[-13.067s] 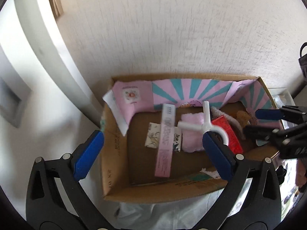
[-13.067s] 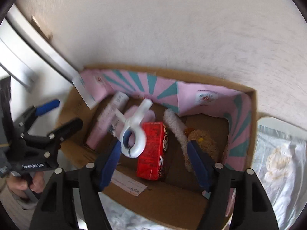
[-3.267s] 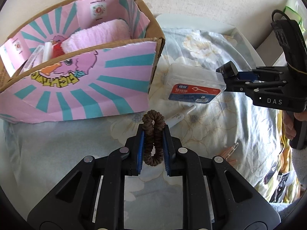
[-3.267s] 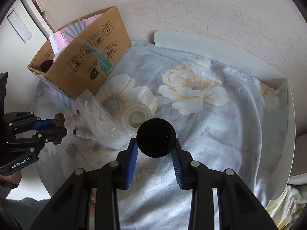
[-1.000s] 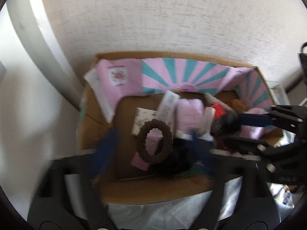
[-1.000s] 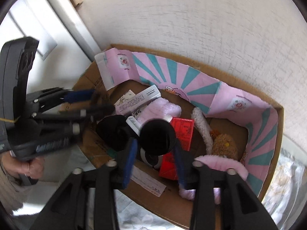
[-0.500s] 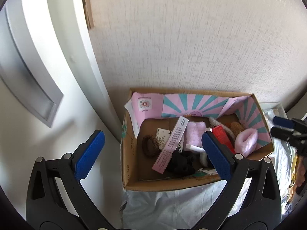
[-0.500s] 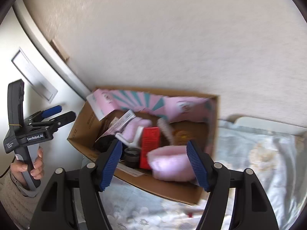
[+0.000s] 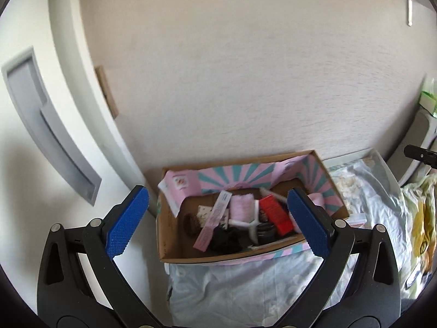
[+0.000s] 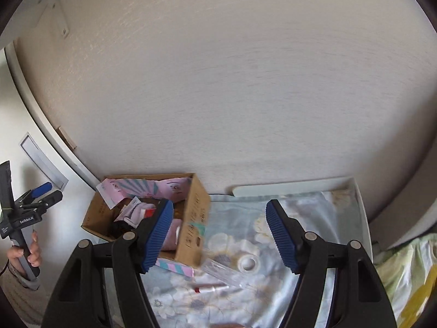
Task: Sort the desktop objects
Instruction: 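Withdraw both grippers toward the floss box, marker and clothespin on the bed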
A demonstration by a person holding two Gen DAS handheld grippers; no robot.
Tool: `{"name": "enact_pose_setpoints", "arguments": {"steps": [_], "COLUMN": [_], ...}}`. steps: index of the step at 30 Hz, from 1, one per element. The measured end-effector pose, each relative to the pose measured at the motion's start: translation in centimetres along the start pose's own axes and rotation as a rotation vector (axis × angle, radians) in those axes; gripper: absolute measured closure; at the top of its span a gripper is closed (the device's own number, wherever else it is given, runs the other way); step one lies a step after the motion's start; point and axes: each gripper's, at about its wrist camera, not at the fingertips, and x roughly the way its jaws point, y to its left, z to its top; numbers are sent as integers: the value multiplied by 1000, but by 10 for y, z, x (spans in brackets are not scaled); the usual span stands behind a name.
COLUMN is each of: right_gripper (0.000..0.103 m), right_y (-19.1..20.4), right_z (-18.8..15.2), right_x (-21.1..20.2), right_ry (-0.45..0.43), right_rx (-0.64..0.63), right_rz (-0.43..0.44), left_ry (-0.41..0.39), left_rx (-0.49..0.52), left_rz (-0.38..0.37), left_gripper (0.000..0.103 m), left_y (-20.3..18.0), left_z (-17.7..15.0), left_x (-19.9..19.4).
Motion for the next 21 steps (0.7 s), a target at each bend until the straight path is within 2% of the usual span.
{"name": "enact_pose_setpoints", "arguments": {"steps": [4,9,13,21], "right_gripper": [36,36,36,36], "right_y": [-16,-28,-30,-38], "right_z": [-14,-30,-46,-75], "right_x": [-13,-33,-34,-21], "right_ry": [2,-2,34,105], "right_rx": [23,-1,-48,-82], "right_rz": [-12,-15,-20,-8], "left_ry": [-28,-41,-41,21], "left_rx": [45,80,133,250], "left_rz": [-8,-27,-47,-187], "left_gripper": [1,1,1,1], "left_y": [-22,-48,-73,-135], "left_z": [2,1,-8,-49], "left_x": [-13,-23,-28,-18]}}
